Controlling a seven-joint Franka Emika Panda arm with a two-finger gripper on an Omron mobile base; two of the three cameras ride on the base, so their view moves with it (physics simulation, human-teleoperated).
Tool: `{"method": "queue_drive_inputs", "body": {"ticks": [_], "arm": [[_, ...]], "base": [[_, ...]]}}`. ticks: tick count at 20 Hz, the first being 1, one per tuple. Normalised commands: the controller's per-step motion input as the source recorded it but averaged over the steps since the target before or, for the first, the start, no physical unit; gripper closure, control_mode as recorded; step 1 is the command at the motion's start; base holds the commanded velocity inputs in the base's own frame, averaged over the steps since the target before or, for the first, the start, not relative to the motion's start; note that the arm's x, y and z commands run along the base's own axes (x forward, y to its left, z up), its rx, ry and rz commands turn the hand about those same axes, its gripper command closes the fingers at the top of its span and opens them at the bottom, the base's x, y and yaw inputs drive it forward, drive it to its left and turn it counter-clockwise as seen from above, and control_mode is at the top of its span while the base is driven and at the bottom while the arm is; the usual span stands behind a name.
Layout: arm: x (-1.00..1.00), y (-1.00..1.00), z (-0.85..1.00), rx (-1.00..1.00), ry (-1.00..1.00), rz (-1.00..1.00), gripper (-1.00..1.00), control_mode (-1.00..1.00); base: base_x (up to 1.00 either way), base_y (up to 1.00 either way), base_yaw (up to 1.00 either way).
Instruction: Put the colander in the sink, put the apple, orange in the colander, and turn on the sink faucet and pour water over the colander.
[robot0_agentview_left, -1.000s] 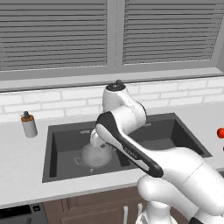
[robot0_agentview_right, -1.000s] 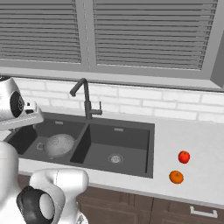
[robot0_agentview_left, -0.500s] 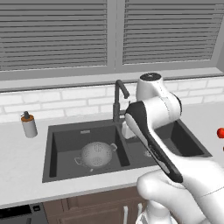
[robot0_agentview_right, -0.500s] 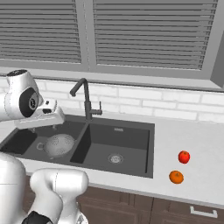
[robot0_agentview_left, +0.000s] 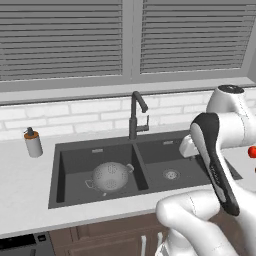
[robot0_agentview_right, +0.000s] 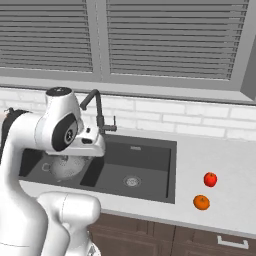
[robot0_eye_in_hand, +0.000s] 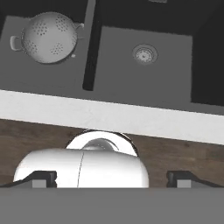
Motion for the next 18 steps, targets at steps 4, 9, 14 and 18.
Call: {"method": "queue_drive_inputs", "body": {"ticks": [4,9,14,18], "arm": [[0.01,-1.0,0.03,0.13,0.0,-0.04,-1.0,-1.0],[0.23,-1.0,0.0,0.12,0.03,-0.07,-1.0,-1.0],[0.45,-1.0,-0.07,0.05,0.05,-0.13,-1.0,-1.0],[0.46,-1.0,-0.26,0.0,0.01,-0.16,-1.0,-1.0]], "base": [[0.0,0.0,0.0],[0.0,0.0,0.0],[0.0,0.0,0.0],[0.0,0.0,0.0]]}}
